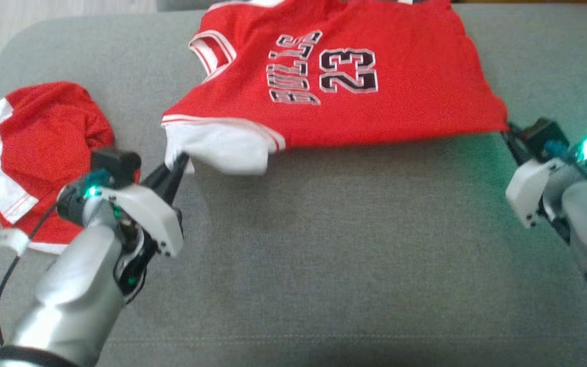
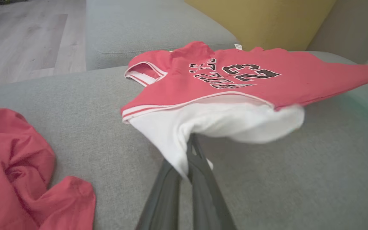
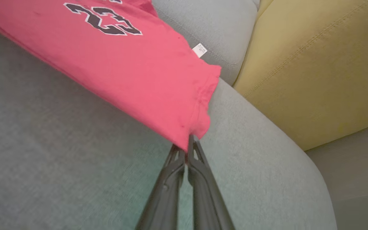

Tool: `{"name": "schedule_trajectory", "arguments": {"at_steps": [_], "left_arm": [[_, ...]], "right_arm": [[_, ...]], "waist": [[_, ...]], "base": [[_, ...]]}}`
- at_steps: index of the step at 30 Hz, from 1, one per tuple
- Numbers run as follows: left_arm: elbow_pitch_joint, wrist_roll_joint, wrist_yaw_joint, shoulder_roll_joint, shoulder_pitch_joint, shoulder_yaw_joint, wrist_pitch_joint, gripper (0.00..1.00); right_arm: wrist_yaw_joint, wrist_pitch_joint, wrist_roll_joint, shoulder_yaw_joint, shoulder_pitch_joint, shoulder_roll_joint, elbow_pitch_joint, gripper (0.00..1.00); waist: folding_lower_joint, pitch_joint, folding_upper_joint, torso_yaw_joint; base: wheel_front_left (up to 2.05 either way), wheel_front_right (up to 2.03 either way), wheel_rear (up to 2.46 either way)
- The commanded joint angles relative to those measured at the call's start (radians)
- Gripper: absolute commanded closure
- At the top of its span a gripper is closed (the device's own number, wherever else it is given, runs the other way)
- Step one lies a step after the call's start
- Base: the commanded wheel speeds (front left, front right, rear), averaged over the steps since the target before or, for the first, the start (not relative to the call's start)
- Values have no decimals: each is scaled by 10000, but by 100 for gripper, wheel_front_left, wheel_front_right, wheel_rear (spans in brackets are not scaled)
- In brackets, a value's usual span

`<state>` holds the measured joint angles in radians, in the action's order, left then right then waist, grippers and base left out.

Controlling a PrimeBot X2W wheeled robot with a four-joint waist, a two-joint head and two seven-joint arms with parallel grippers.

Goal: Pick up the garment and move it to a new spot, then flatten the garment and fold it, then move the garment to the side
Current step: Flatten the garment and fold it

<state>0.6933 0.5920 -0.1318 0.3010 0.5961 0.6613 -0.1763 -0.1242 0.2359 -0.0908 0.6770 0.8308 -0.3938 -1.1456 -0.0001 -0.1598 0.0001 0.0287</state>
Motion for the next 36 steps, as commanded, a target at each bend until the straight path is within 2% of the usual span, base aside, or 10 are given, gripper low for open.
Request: {"name": "schedule_trajectory", "arguments": {"at_steps": [1, 6, 11, 17, 22, 25, 26, 36], "left_arm": [[-420, 35, 14, 526, 153, -254, 23, 100], [-1094, 172, 16, 836, -593, 6, 277, 100], [-1700, 251, 24, 1205, -1297, 201, 568, 100], [-2722, 766, 18, 1717, -2140, 441, 1255, 100], [-3721, 1438, 16, 2188, -2782, 514, 1926, 100], [-4256, 1644, 15, 2587, -3150, 545, 2126, 100], [-4256, 1644, 15, 2587, -3150, 545, 2126, 100], [-5859, 2563, 13, 3713, -4168, 692, 3146, 100]], "right_arm": [[-65, -69, -299, 344, -190, -262, 141, 100], [-65, -503, -1225, 1602, -562, -739, 438, 100], [-65, -990, -2289, 2930, -984, -1448, 1232, 100], [-65, -1698, -3758, 4459, -1337, -2548, 2677, 100], [-65, -2552, -5083, 5596, -1659, -3638, 4500, 100], [-65, -3130, -5543, 5869, -1835, -4368, 5491, 100], [-65, -3130, -5543, 5869, -1835, -4368, 5491, 100], [-65, -4898, -6397, 6028, -2645, -6101, 8557, 100]], "waist": [[1, 165, -1, -53], [1, 439, -1, -131], [1, 748, -1, -145], [1, 1140, -1, -166], [1, 1479, -1, -121], [1, 1695, -1, -144], [1, 1695, -1, -144], [1, 1959, -1, -210]], "base": [[0, 0, 0], [0, 0, 0], [0, 0, 0], [0, 0, 0], [0, 0, 0], [0, 0, 0], [0, 0, 0], [0, 0, 0]]}}
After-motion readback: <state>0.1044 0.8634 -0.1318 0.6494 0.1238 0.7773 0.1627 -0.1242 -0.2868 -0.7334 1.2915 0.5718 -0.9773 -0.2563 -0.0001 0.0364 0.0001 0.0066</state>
